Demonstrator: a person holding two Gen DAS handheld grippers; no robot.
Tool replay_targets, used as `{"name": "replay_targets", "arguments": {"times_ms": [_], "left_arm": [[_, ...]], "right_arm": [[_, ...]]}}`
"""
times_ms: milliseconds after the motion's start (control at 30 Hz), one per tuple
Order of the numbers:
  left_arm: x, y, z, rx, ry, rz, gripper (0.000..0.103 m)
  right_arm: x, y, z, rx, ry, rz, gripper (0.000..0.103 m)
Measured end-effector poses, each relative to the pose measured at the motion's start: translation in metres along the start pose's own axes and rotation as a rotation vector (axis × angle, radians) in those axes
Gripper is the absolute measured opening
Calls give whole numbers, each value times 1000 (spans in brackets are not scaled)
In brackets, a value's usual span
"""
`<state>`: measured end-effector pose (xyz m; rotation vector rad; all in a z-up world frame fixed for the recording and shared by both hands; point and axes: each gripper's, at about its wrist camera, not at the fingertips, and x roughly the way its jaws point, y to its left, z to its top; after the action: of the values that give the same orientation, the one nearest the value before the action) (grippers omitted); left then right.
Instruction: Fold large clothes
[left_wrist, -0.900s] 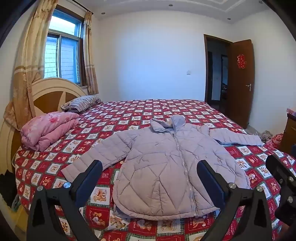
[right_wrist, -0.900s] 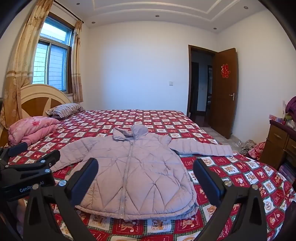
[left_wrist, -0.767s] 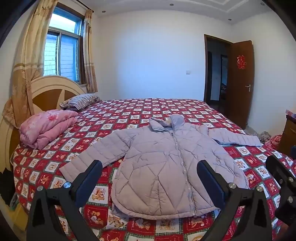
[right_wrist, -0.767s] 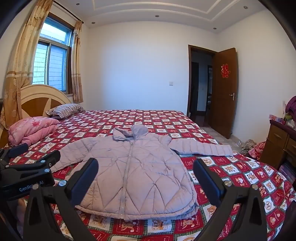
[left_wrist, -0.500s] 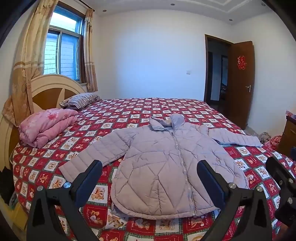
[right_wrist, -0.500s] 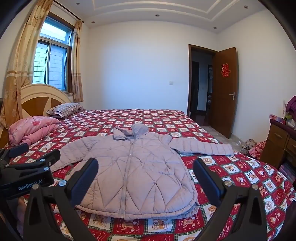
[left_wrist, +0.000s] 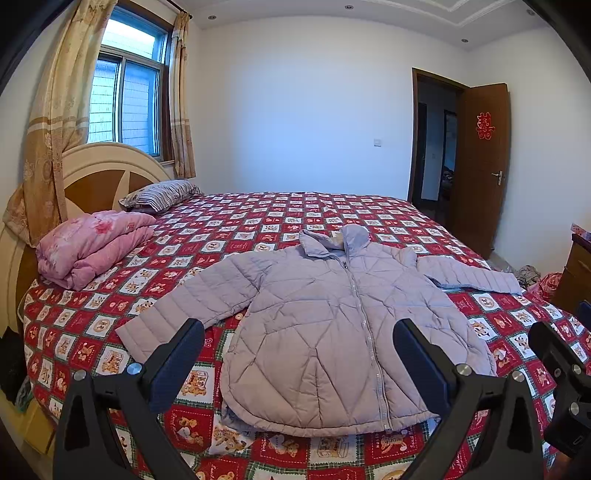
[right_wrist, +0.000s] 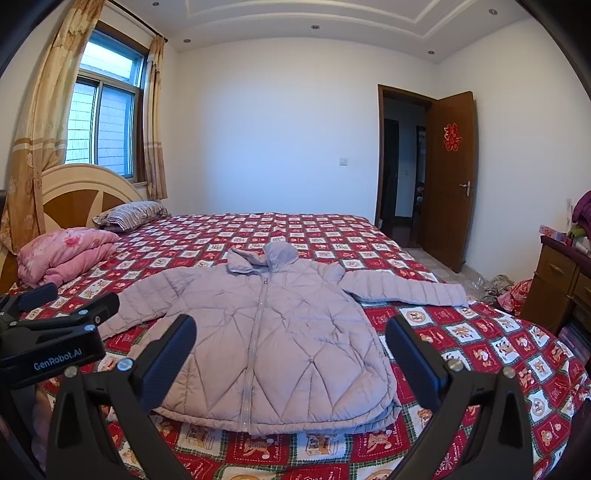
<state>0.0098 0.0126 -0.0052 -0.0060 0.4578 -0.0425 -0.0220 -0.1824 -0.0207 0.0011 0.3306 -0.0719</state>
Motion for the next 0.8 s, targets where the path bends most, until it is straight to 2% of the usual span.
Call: {"name": "replay_targets", "arguments": {"times_ms": [800], "left_arm": [[1, 4, -2, -10, -4, 11, 102]], "right_arm": [[3, 9, -5, -6, 16, 5, 103]]}}
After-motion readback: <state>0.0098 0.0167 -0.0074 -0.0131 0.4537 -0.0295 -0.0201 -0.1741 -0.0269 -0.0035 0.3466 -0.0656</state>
